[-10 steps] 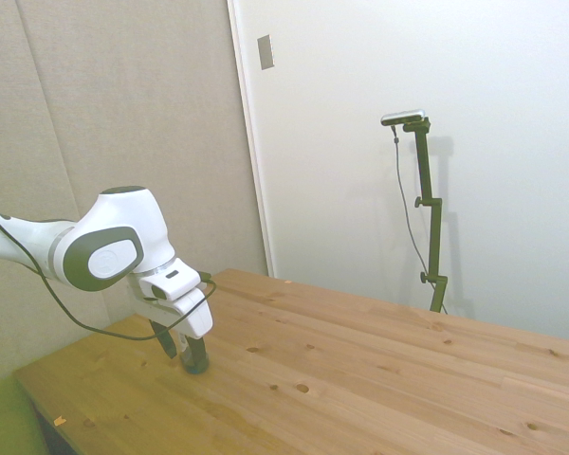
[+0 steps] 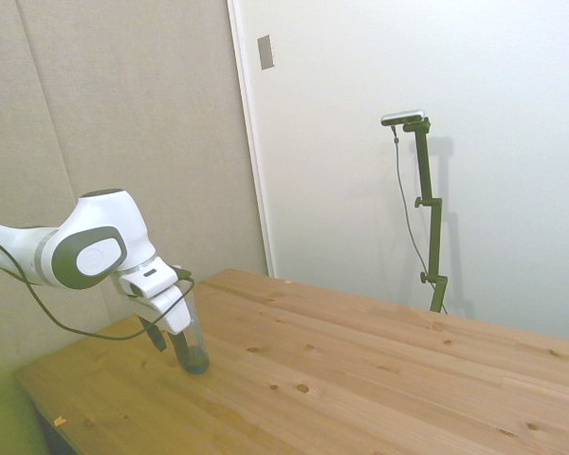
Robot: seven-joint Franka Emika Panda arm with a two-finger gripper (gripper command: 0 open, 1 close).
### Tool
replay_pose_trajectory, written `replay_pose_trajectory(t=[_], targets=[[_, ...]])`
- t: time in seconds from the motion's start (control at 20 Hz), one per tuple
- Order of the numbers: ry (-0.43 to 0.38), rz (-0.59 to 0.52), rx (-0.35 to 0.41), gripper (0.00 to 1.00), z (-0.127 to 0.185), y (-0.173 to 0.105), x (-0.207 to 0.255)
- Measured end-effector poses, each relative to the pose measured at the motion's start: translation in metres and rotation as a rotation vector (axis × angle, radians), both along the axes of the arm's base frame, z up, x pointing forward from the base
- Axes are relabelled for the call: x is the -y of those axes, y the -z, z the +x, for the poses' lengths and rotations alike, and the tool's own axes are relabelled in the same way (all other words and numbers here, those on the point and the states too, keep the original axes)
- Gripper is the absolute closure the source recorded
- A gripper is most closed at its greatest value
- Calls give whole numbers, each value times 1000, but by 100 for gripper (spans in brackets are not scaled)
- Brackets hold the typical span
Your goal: Knock down the dish soap
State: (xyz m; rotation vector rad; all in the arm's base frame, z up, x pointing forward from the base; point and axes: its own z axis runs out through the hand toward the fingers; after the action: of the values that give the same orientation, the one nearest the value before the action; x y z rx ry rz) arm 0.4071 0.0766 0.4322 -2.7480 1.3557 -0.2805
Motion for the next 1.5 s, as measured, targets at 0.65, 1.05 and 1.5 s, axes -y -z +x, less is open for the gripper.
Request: replay_pose_trajectory(t=[0.65,1.05,1.5], targets=[[102,23,111,100,10,-48,-77],[138,2,131,100,43,-58,-82],[217,-27,150,100,102,-69,-27]])
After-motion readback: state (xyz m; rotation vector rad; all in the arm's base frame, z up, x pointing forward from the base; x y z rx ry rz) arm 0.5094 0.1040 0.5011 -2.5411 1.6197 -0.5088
